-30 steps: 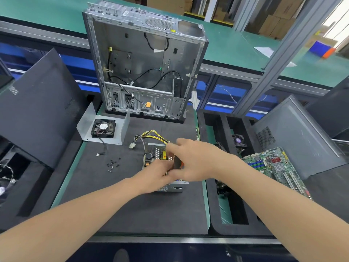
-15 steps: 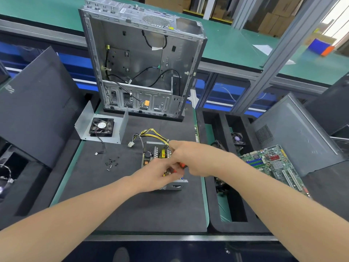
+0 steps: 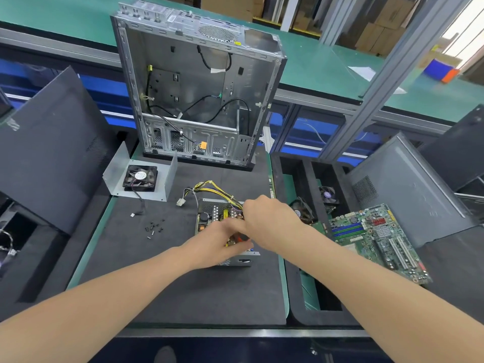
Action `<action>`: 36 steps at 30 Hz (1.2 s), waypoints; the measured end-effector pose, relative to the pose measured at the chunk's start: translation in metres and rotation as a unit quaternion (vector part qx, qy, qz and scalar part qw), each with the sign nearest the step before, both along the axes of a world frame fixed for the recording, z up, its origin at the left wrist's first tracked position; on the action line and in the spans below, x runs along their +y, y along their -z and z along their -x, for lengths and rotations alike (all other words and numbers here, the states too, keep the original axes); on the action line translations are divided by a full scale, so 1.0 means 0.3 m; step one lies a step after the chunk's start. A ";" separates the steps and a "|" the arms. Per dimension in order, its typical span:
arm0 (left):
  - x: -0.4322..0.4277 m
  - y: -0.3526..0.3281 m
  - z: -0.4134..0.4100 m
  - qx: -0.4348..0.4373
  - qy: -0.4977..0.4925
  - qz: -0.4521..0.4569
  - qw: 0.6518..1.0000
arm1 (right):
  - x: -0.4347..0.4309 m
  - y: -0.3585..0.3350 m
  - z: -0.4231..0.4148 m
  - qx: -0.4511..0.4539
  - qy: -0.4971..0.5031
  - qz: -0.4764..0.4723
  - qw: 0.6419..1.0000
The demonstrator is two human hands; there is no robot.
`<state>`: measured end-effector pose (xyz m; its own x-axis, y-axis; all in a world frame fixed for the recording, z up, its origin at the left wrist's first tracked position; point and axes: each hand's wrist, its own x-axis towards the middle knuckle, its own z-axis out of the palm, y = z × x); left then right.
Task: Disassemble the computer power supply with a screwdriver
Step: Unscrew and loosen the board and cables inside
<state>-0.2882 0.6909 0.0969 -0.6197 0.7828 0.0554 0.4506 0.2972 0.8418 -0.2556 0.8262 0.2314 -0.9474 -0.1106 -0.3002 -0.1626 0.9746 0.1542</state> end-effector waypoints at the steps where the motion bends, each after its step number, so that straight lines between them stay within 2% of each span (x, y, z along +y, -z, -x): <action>1: -0.001 0.003 0.000 0.000 -0.006 0.003 1.000 | -0.003 0.002 0.004 -0.005 -0.010 0.012 1.000; 5: -0.005 0.016 0.003 0.029 -0.032 0.029 0.999 | 0.024 -0.032 0.017 -0.065 -0.086 0.079 0.991; 8: -0.008 0.013 0.007 0.017 -0.039 0.003 0.999 | 0.056 -0.052 0.032 -0.111 -0.173 0.110 0.972; 10: -0.007 0.007 0.000 0.030 -0.041 -0.001 0.999 | 0.062 -0.049 0.029 -0.114 -0.191 0.135 0.966; 15: -0.003 0.027 0.007 0.039 -0.060 0.014 0.997 | 0.080 -0.037 0.014 -0.093 -0.154 0.184 0.966; 16: -0.002 0.027 0.010 0.038 -0.062 0.010 0.997 | 0.079 -0.035 0.008 -0.056 -0.138 0.162 0.976; 18: -0.001 0.023 0.007 0.022 -0.052 -0.007 0.998 | 0.070 -0.023 -0.006 0.039 -0.091 0.060 0.993; 20: -0.001 0.022 0.004 0.003 -0.031 -0.005 0.999 | 0.041 -0.014 -0.019 0.081 -0.028 -0.013 0.996; 22: -0.001 0.017 0.003 -0.003 -0.030 0.002 1.000 | 0.018 0.001 -0.016 0.056 0.024 0.002 0.998; 25: 0.002 0.015 0.008 -0.001 -0.036 0.003 0.999 | 0.011 0.011 0.003 0.005 0.055 0.077 0.996; 31: -0.002 0.023 0.002 0.022 -0.061 0.021 0.998 | 0.061 -0.056 0.025 -0.101 -0.100 0.122 0.982; 36: -0.001 0.023 0.007 0.034 -0.038 0.001 0.999 | 0.076 -0.065 0.029 -0.101 -0.208 0.079 0.970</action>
<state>-0.2902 0.6906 0.0900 -0.6724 0.7338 0.0972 0.4822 0.3346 0.8097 -0.2644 0.8490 0.2511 -0.7351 -0.5298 -0.4231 -0.5575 0.8274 -0.0673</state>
